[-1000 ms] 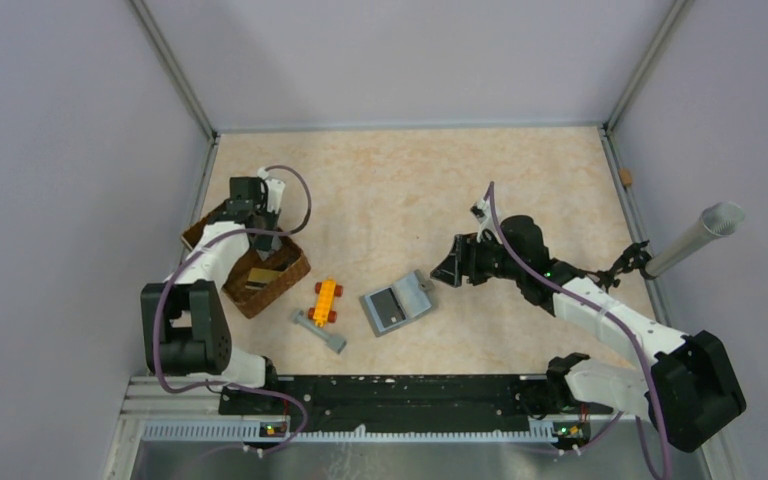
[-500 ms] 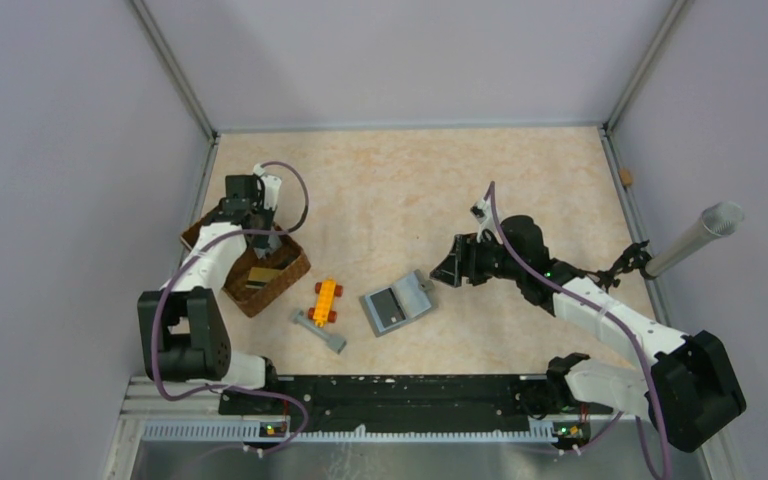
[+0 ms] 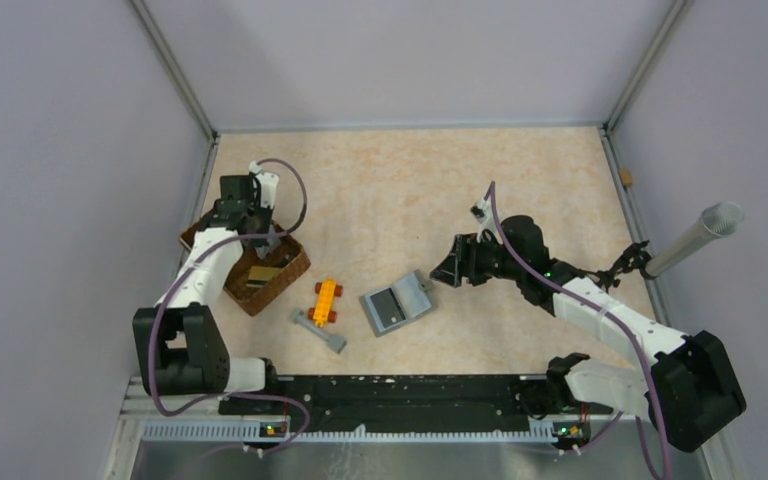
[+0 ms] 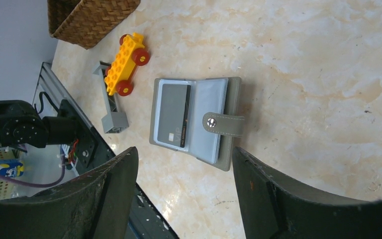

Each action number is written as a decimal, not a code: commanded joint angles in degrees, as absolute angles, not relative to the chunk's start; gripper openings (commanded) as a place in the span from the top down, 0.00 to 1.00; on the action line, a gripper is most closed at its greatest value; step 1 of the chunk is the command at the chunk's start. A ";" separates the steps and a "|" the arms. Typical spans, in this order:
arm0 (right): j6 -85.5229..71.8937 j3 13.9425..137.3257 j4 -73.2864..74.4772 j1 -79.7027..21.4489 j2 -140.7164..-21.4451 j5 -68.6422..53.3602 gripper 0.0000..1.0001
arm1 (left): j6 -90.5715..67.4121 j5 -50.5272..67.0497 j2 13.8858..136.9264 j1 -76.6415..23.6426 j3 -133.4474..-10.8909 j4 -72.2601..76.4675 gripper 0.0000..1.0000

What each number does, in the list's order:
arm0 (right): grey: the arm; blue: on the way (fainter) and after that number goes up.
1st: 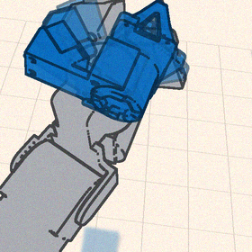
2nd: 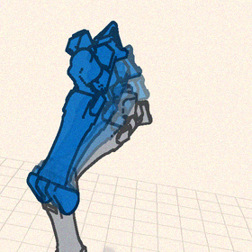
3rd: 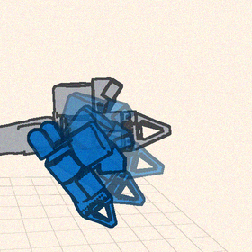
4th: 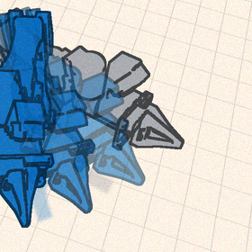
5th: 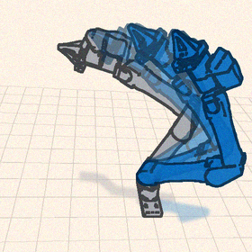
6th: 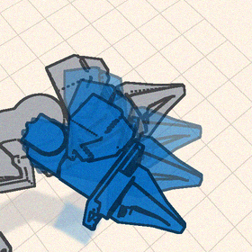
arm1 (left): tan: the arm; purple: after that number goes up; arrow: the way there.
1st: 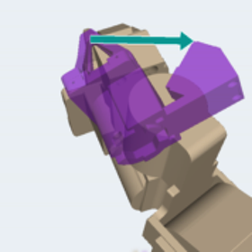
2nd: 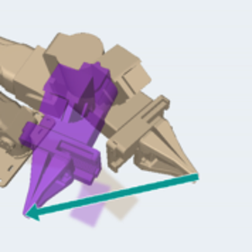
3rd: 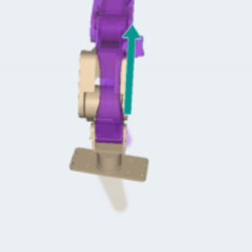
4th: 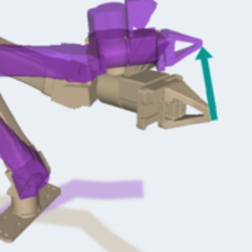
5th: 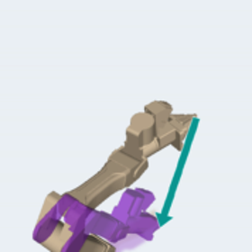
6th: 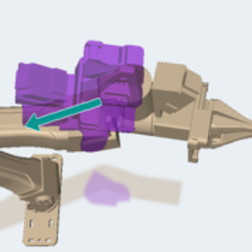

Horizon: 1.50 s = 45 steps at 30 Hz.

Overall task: Put the credit cards into the card holder
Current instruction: Pick up the credit card from the storage box.

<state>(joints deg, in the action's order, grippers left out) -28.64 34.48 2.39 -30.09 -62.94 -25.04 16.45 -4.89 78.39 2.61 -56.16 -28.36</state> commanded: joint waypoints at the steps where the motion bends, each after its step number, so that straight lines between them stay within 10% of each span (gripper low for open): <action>1: -28.72 36.11 1.39 -29.36 -61.53 -25.75 0.32 | 15.72 -3.60 74.83 2.99 -57.35 -28.34 0.88; 24: -27.39 37.97 4.75 -29.36 -61.53 -24.60 0.33 | 10.21 3.79 65.16 2.98 -56.97 -31.19 1.00; 39: -20.82 42.54 3.48 -29.38 -60.12 -35.29 0.29 | -0.66 31.84 57.17 0.86 -63.72 -38.11 1.00; 45: -23.17 42.20 -3.23 -29.45 -61.05 -45.31 0.29 | -4.67 41.74 58.19 -14.11 -61.47 -34.66 1.00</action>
<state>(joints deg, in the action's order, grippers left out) -22.68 39.90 3.79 -29.91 -60.88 -36.53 -0.82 30.81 57.56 -5.45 -62.22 -38.13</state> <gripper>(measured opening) 0.706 0.001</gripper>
